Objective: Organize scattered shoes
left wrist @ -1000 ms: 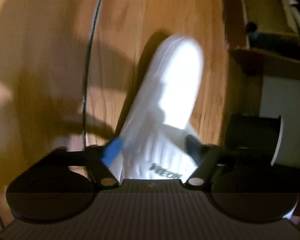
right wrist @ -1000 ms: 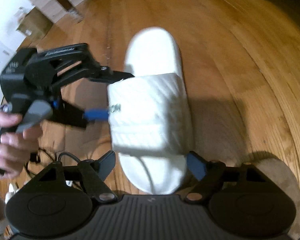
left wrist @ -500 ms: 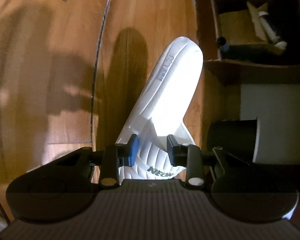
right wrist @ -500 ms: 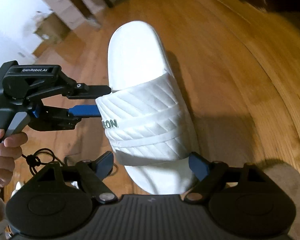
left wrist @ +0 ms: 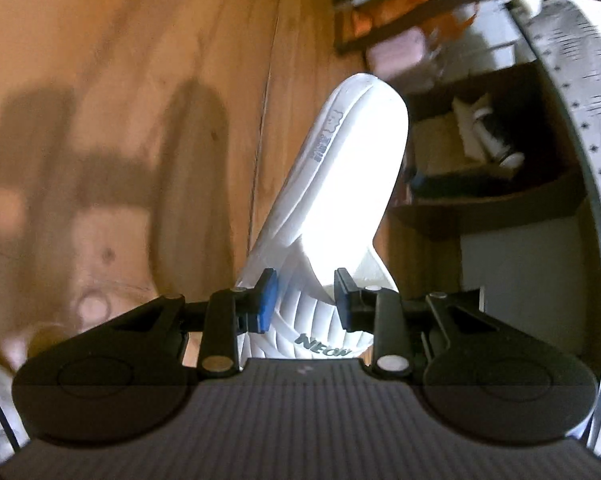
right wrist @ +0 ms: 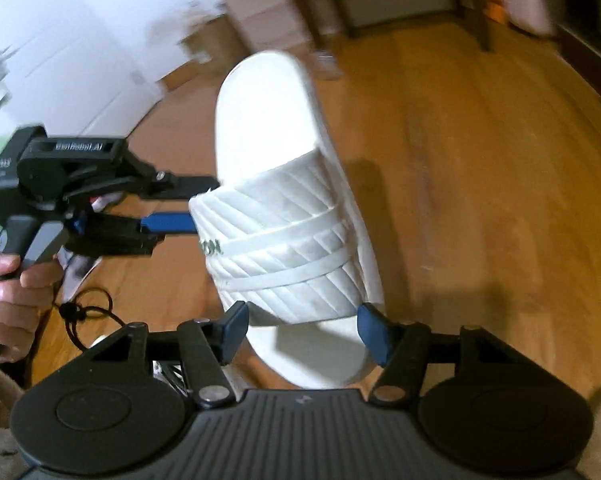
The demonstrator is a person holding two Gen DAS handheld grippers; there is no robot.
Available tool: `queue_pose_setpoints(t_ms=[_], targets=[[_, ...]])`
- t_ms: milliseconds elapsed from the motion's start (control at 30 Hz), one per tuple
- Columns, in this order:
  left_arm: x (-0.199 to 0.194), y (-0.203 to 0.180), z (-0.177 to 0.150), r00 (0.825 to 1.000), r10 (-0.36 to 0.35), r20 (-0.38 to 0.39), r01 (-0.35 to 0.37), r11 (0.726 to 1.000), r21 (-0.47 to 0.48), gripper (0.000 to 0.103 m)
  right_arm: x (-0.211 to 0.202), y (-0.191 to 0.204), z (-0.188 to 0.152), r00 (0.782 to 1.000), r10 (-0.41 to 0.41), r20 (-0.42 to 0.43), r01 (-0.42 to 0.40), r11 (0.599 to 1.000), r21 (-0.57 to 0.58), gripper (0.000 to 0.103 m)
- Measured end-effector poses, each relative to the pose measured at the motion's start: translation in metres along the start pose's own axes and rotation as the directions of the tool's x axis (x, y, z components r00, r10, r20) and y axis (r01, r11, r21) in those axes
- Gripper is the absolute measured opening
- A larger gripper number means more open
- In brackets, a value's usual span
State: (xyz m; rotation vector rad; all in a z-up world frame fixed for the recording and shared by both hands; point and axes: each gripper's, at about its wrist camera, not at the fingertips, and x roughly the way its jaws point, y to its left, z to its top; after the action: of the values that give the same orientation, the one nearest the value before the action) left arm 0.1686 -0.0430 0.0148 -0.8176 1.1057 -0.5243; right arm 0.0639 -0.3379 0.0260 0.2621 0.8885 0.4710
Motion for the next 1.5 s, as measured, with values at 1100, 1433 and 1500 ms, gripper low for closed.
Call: queue_pose_setpoints(t_ms=[1100,1433,1500], targets=[[-0.239,0.192,-0.173,0.759,0.563,0.327,-0.507,0.826,-0.246,0.102,0.102,0.351,-0.071,0.905,-0.133,-0.403,-0.332,0.371,-0.867,0.079],[-0.227,0.193,-0.190,0.797,0.540,0.271,-0.533,0.839,-0.105,0.102,0.191,0.378,-0.089,0.838,-0.292,-0.461,-0.464,0.064,-0.883,0.074],[-0.228,0.192,-0.193,0.805,0.530,0.268,-0.525,0.846,-0.095,0.102,0.196,0.375,-0.088,0.838,-0.293,-0.460,-0.463,0.064,-0.884,0.074]])
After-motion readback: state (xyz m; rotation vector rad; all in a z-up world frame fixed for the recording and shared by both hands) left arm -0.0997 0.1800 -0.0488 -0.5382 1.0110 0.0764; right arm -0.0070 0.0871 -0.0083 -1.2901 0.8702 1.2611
